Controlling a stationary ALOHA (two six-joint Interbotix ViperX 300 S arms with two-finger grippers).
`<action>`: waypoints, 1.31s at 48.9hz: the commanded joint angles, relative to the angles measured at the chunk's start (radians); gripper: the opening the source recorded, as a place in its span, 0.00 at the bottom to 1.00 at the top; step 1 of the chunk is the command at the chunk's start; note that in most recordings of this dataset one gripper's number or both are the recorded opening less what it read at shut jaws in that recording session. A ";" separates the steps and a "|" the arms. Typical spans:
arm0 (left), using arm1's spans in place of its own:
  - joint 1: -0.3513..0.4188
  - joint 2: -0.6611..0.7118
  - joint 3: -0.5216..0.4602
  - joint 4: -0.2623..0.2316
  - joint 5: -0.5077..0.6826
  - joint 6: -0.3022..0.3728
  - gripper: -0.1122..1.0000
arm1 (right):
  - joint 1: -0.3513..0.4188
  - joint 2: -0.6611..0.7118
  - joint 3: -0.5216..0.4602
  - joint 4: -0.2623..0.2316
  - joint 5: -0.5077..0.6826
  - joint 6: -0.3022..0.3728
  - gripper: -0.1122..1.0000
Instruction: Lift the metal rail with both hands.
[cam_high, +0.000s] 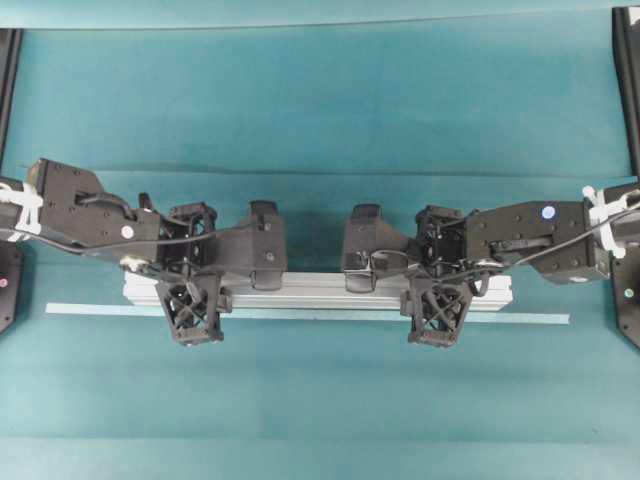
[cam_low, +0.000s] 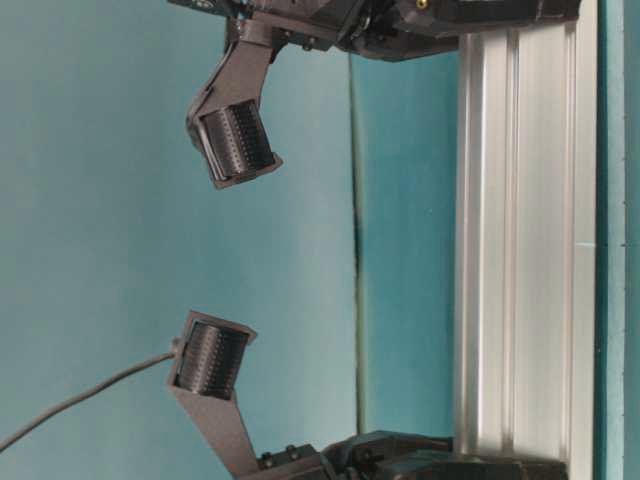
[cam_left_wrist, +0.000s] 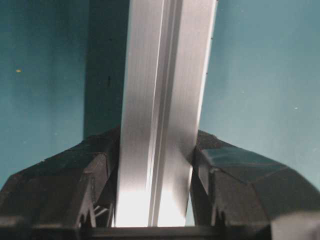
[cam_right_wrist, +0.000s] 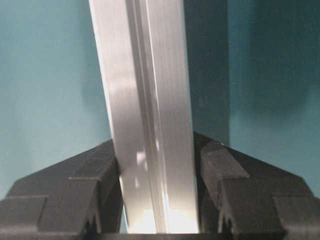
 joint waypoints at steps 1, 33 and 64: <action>-0.002 -0.006 -0.002 0.000 -0.006 -0.015 0.42 | 0.006 0.003 -0.002 0.005 0.000 0.006 0.45; 0.011 -0.003 0.017 0.000 -0.015 0.002 0.42 | 0.008 0.014 -0.002 0.018 -0.014 0.006 0.45; 0.005 -0.003 0.028 0.002 -0.087 0.106 0.42 | 0.008 0.011 0.011 0.018 -0.029 0.011 0.45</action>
